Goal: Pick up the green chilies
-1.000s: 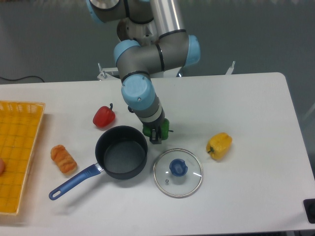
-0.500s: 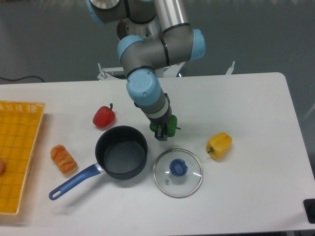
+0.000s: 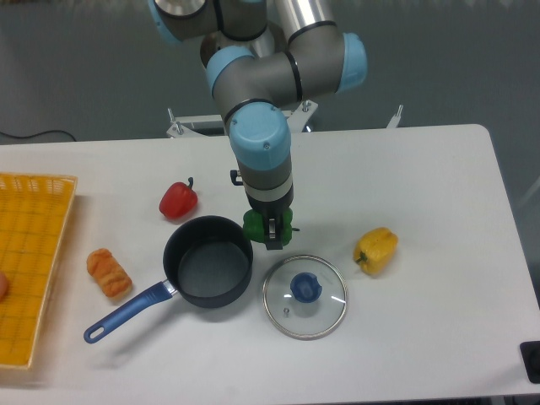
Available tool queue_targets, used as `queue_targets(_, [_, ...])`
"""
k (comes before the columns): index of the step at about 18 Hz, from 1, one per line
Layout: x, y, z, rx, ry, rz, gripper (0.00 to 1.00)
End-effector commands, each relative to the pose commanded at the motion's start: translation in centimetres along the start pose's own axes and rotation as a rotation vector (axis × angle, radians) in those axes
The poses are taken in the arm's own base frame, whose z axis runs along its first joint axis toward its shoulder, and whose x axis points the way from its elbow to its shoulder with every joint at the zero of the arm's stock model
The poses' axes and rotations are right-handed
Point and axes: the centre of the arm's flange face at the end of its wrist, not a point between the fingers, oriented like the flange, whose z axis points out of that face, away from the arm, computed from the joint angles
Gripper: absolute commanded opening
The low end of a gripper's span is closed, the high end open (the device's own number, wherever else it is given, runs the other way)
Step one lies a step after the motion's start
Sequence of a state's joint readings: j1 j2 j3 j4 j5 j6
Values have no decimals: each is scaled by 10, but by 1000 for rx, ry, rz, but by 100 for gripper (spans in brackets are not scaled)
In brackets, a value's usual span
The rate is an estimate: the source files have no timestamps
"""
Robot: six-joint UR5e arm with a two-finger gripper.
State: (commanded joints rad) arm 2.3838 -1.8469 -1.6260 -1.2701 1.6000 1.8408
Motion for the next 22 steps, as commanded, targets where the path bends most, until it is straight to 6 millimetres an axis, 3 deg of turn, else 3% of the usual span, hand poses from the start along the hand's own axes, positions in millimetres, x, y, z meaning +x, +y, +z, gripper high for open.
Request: queue_targets(22, [1,5,4,23,2,-14,48])
